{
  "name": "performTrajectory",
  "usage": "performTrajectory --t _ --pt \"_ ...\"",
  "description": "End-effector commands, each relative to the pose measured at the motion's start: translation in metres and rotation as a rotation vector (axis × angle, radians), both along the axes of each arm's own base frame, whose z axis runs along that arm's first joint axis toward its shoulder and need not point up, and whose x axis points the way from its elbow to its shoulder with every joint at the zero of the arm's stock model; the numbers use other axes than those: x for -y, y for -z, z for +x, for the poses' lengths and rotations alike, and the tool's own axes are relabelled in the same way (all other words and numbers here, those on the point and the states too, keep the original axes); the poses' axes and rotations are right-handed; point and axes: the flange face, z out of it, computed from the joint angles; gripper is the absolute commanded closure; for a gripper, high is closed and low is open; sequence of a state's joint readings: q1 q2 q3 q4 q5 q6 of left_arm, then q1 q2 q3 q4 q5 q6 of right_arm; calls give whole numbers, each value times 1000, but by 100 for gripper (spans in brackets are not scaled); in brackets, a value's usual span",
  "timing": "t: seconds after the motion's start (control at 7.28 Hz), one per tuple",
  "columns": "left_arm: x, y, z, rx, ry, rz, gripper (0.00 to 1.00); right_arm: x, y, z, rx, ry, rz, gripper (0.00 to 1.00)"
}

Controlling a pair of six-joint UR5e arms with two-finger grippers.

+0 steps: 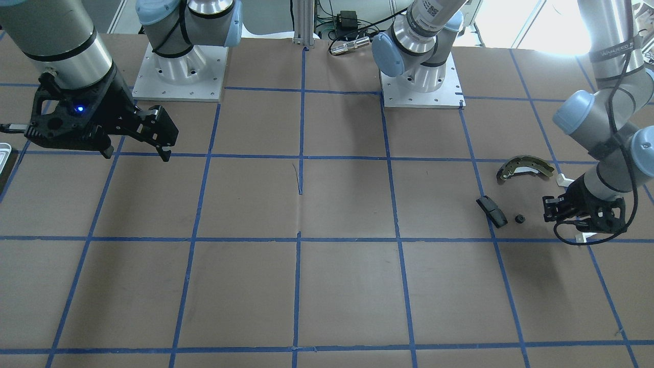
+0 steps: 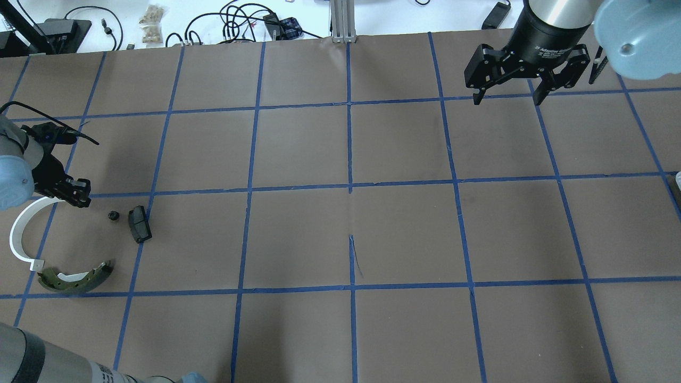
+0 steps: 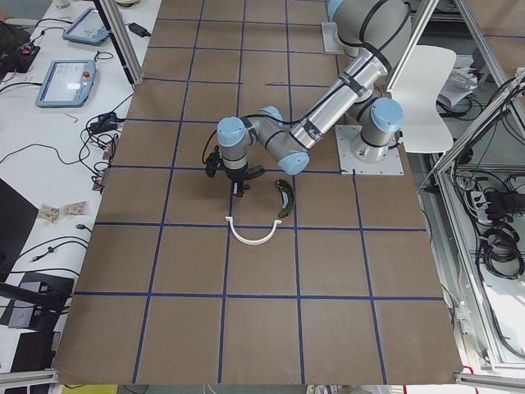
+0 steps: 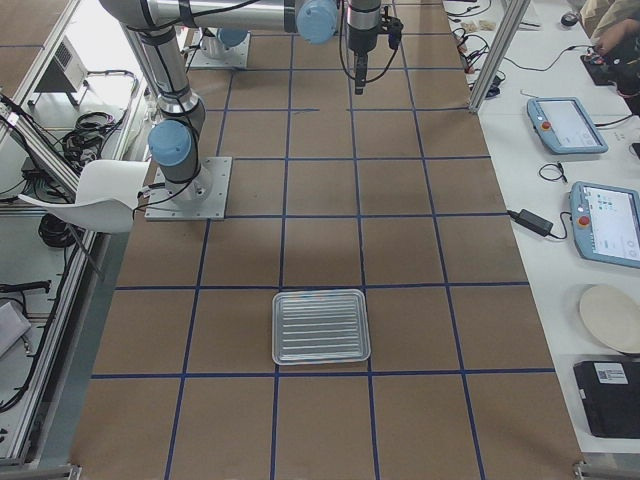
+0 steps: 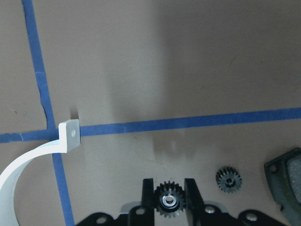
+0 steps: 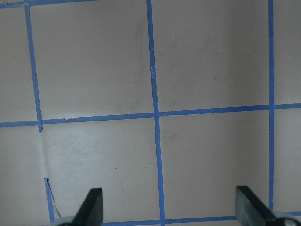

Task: Place bearing gear from tray to pile

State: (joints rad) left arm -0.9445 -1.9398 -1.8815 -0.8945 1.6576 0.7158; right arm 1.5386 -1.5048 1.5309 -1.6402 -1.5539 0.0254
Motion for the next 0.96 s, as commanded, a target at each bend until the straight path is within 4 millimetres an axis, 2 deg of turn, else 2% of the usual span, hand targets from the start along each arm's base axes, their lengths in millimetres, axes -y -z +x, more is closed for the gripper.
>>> performTrajectory --t 0.0,0.14,0.27,0.41,0.55,0.69,0.82 --pt "-2 9 -1 -11 -1 14 85 0 0 0 0 -1 0 0" --pt "-5 12 -3 -14 -8 17 68 0 0 0 0 1 0 0" --pt "-5 14 -3 -6 -14 4 41 0 0 0 0 -1 0 0" --pt "-4 9 -3 -4 -14 -6 0 0 0 0 0 1 0 0" --pt "-5 8 -5 -6 -14 -4 0 0 0 0 0 1 0 0" --pt "-1 -3 -15 7 2 -12 0 0 0 0 0 1 0 0" --pt "2 -23 -22 12 -2 -24 0 0 0 0 0 1 0 0"
